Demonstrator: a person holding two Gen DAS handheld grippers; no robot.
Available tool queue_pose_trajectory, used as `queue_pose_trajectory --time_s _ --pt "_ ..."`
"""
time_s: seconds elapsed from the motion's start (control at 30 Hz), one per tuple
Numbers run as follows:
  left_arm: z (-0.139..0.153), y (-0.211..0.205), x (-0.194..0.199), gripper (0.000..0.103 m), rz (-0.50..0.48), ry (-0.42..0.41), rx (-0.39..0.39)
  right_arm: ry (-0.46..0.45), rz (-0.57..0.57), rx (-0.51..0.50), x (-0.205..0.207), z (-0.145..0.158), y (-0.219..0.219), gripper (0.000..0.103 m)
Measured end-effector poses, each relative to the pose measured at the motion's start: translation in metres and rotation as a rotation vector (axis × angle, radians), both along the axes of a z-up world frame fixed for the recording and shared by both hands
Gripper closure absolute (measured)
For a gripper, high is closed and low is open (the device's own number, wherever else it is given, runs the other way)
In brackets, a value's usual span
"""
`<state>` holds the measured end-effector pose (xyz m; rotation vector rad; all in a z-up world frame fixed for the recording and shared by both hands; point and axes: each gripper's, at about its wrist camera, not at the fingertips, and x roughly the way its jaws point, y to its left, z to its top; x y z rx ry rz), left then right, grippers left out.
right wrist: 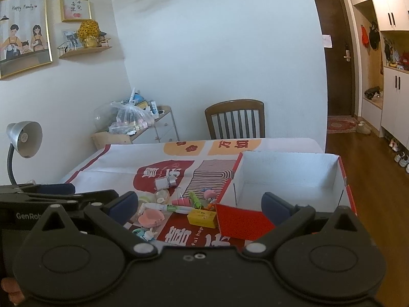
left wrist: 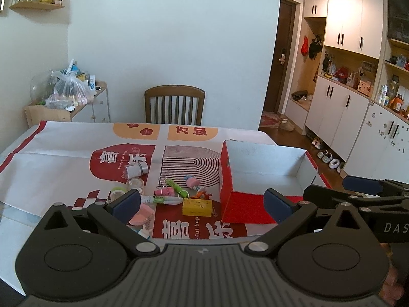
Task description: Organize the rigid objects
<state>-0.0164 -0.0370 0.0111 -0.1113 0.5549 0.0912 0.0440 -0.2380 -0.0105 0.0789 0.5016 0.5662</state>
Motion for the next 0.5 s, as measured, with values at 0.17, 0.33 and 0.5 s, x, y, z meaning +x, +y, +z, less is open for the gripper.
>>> queue_pose_trajectory --time_s 0.17,0.33,0.5 --pt "-0.0006 -0.0041 -0.0018 0.0 0.01 0.005 -0.004 0.004 0.007 0.002 -0.0005 0.0005 -0.0039 0.0" --pt "-0.0026 -0.0064 -0.0027 0.0 0.023 0.007 -0.006 0.006 0.016 0.004 0.001 0.0006 -0.0064 0.0" --pt "-0.003 -0.007 -0.0022 0.0 0.036 0.015 -0.01 0.008 0.028 0.002 0.0034 0.0 -0.006 0.0"
